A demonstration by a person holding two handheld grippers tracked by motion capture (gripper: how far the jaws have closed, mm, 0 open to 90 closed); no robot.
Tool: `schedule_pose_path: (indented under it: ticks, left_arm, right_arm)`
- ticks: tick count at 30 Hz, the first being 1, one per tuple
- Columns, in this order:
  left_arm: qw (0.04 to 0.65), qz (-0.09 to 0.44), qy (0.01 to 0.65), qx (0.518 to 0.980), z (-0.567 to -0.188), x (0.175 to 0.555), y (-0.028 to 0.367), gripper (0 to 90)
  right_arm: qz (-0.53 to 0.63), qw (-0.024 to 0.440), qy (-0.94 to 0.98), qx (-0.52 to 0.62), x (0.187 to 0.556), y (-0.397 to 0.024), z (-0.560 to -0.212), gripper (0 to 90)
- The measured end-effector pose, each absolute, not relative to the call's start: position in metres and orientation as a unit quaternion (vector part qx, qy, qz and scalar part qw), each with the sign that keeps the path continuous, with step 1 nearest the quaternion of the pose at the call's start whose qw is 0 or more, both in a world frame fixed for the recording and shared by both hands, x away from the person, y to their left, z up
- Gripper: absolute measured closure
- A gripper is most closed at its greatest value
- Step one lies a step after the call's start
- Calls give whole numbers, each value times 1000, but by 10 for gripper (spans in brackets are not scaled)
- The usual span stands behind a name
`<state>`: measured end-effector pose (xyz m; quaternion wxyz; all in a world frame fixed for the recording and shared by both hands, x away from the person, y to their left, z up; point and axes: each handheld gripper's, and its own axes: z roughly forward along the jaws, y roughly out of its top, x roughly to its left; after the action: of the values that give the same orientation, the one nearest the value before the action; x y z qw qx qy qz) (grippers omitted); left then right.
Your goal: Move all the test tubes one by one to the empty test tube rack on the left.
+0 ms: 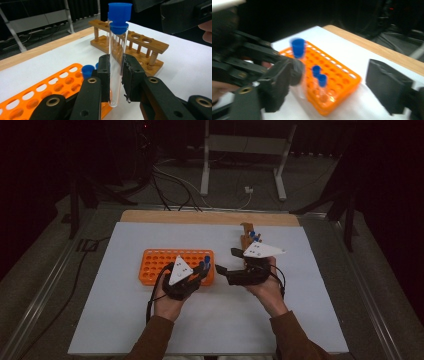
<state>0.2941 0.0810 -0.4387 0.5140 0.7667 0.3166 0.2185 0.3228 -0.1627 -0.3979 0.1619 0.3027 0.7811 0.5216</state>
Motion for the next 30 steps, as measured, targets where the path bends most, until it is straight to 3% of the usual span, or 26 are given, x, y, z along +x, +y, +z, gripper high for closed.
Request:
schedule_pose_path:
  ticks: [12,30]
  left_arm:
    - [517,225,335,755,-438,298,95,781]
    - [522,240,351,739,-435,301,105,780]
  right_arm:
    - [515,185,762,346,327,-191,-411,57]
    - [511,198,750,371,322,-228,-420,31]
